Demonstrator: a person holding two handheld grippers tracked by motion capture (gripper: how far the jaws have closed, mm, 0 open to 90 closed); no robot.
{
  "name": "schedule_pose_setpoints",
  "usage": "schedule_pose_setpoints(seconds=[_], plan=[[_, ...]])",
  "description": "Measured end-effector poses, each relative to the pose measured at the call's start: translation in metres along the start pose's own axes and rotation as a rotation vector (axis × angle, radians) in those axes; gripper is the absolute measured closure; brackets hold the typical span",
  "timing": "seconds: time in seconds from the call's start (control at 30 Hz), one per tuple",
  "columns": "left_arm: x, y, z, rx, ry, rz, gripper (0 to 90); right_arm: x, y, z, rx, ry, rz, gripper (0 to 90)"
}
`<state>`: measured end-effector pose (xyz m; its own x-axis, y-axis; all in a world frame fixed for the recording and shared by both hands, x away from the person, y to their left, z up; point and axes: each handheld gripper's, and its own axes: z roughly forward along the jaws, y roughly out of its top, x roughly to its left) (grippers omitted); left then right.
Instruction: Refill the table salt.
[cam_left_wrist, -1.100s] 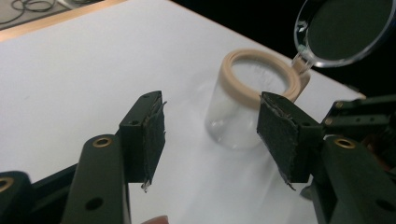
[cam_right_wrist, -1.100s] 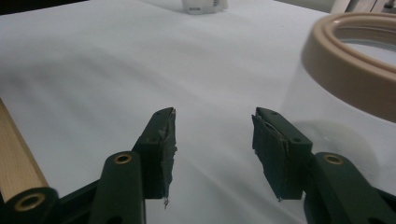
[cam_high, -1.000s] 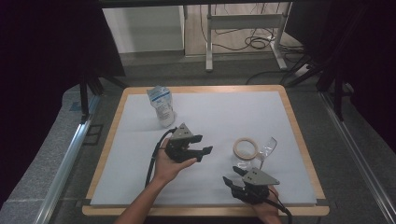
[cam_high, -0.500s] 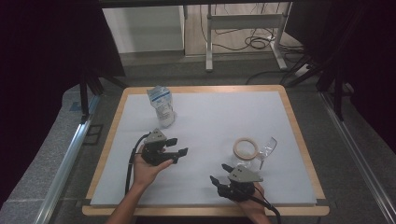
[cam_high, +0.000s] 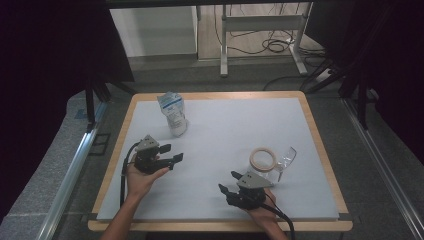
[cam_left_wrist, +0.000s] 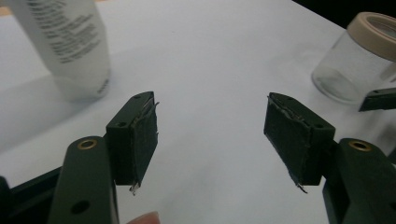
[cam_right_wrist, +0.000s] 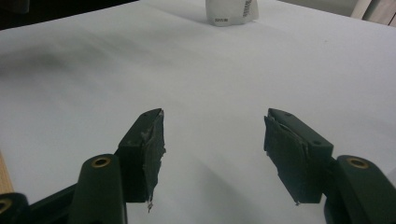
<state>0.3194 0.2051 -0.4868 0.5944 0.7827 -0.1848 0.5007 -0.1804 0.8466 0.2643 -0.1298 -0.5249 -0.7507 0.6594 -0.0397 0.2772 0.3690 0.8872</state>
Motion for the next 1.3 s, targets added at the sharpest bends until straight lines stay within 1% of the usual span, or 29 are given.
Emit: schedule_pose_setpoints(seconds=[0.1,0.17,0.2,0.23,0.3,0.33,0.4,0.5,0.57,0.6,0.63,0.73,0.77,0.83,0.9,0.97,1.0,1.1,1.17,1.2,1.27,1.3], plan=[[0.011,0.005,-0.002,-0.013,0.026,-0.023,36.4,0.000,0.001,0.000,0.000,0.000,-0.003,38.8],[0.017,0.008,-0.002,-0.014,0.040,-0.031,37.7,0.000,0.001,0.000,0.002,-0.004,-0.010,38.9],[0.025,0.013,-0.002,-0.018,0.050,-0.040,38.2,0.001,0.000,0.000,0.004,-0.004,-0.012,38.9],[0.025,0.013,-0.002,-0.018,0.050,-0.040,38.2,0.001,0.000,-0.001,0.006,-0.006,-0.015,38.8],[0.033,0.018,-0.001,-0.032,0.051,-0.062,38.2,0.000,0.000,-0.001,0.007,-0.009,-0.015,38.8],[0.038,0.021,-0.001,-0.037,0.059,-0.070,38.2,0.000,0.000,-0.002,0.007,-0.008,-0.013,38.9],[0.046,0.026,0.001,-0.045,0.081,-0.076,38.9,-0.001,0.000,-0.003,0.005,-0.015,-0.012,38.8],[0.056,0.034,0.007,-0.043,0.111,-0.078,40.0,-0.002,-0.001,-0.004,0.006,-0.017,-0.011,38.8],[0.063,0.041,0.012,-0.048,0.119,-0.084,40.1,-0.003,-0.001,-0.004,0.006,-0.016,-0.012,38.8],[0.069,0.046,0.015,-0.050,0.127,-0.088,40.2,-0.002,-0.002,-0.003,0.011,-0.013,-0.013,38.8],[0.069,0.046,0.015,-0.050,0.127,-0.088,40.1,-0.002,-0.002,-0.003,0.011,-0.013,-0.013,38.8],[0.080,0.053,0.020,-0.060,0.140,-0.096,40.1,0.000,-0.002,-0.003,0.013,-0.011,-0.020,38.8],[0.083,0.055,0.021,-0.064,0.137,-0.102,40.0,0.001,-0.002,-0.003,0.013,-0.009,-0.021,38.8],[0.089,0.059,0.025,-0.067,0.144,-0.109,40.1,0.002,-0.002,-0.003,0.007,-0.008,-0.028,38.8],[0.093,0.063,0.029,-0.070,0.151,-0.106,40.9,0.002,-0.002,-0.004,0.013,-0.013,-0.033,38.8],[0.097,0.067,0.035,-0.065,0.144,-0.103,40.7,0.003,-0.002,-0.004,0.012,-0.010,-0.031,38.8],[0.100,0.072,0.040,-0.065,0.149,-0.092,41.0,0.003,-0.002,-0.004,0.015,-0.009,-0.030,38.8],[0.103,0.076,0.044,-0.063,0.143,-0.082,41.2,0.004,-0.003,-0.003,0.014,-0.006,-0.034,38.8],[0.106,0.080,0.047,-0.073,0.138,-0.078,42.4,0.005,-0.003,-0.003,0.015,-0.007,-0.037,38.7],[0.108,0.081,0.049,-0.078,0.133,-0.078,43.4,0.005,-0.003,-0.004,0.014,-0.008,-0.040,38.8],[0.110,0.084,0.052,-0.082,0.130,-0.074,52.9,0.006,-0.003,-0.004,0.016,-0.010,-0.043,38.7],[0.110,0.084,0.052,-0.096,0.112,-0.075,52.9,0.006,-0.003,-0.005,0.014,-0.010,-0.044,38.7]])
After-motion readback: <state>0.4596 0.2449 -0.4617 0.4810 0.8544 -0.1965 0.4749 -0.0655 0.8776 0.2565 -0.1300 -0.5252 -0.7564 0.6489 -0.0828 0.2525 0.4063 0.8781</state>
